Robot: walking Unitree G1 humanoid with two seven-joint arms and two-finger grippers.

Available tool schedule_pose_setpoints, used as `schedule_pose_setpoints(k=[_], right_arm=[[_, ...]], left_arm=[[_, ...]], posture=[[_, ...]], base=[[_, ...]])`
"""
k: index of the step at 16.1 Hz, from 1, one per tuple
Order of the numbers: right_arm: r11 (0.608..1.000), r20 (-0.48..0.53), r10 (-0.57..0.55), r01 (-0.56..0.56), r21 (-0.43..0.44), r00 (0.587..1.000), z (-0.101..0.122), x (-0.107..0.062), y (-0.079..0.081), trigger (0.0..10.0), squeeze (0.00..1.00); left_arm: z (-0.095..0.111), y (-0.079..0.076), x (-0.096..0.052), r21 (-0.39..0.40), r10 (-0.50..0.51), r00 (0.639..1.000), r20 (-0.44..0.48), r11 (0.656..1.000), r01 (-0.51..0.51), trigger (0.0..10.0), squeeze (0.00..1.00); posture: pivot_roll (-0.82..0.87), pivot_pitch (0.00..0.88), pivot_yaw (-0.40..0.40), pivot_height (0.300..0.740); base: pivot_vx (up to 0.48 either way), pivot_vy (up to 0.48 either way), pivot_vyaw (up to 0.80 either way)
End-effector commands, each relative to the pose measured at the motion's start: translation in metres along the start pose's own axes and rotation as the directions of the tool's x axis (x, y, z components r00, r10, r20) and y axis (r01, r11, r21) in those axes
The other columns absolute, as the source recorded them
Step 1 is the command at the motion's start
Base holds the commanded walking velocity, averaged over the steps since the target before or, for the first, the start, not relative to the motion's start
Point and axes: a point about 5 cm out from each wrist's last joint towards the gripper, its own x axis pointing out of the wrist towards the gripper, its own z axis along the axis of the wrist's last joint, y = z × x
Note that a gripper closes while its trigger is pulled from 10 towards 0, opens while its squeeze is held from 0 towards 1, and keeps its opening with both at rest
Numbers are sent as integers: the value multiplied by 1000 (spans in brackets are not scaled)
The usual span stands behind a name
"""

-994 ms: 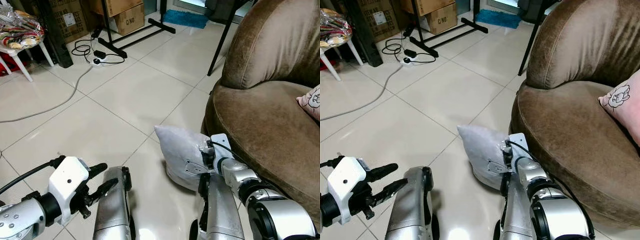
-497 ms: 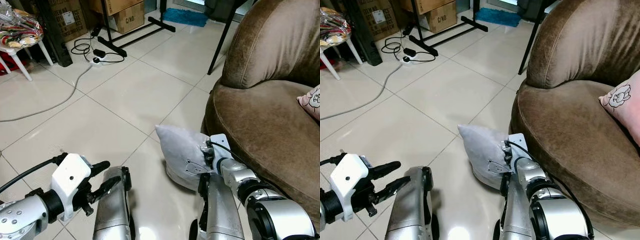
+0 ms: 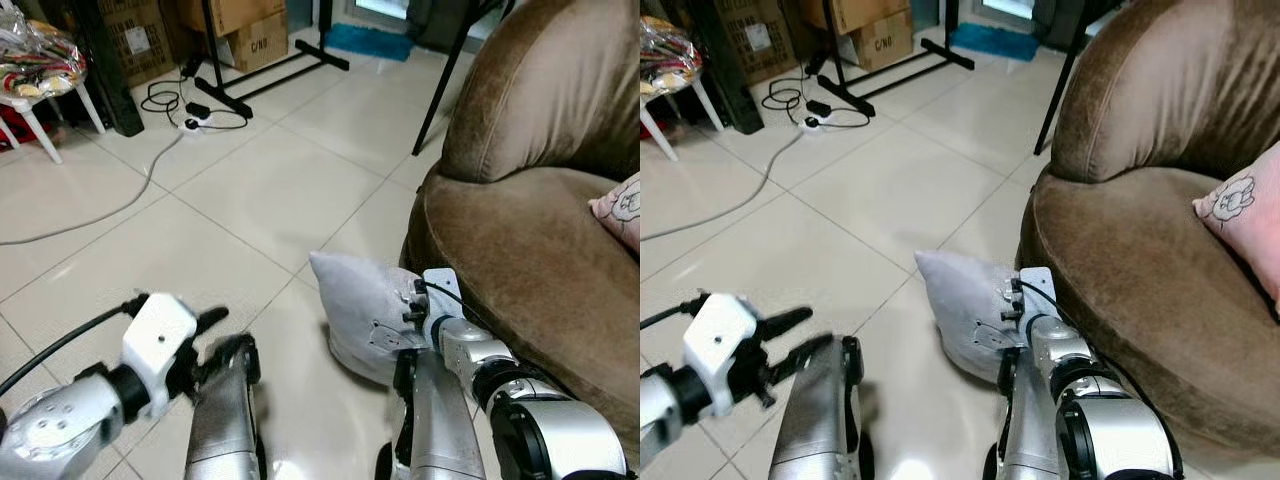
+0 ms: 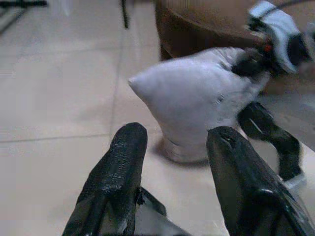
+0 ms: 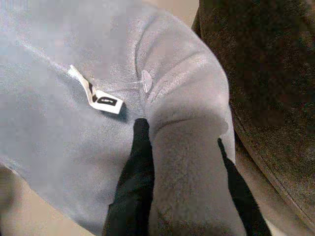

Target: Move the pillow to the sofa from floor

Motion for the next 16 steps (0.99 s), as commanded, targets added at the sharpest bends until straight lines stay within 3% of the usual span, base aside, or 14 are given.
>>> schedule_pose_setpoints(k=[1,16], right_arm=[[1000,-13,-2,2,26,1000,-6,0,-1,0,0],[1000,-13,-2,2,26,1000,-6,0,-1,0,0]], left_arm=[[-1,-1,1,8,5,1000,-6,1000,-5,10000,0],[-1,-1,1,8,5,1000,-6,1000,-5,10000,0]], posture=[[180,0,-18,465],[180,0,-18,465]], base=[[0,0,0],[0,0,0]])
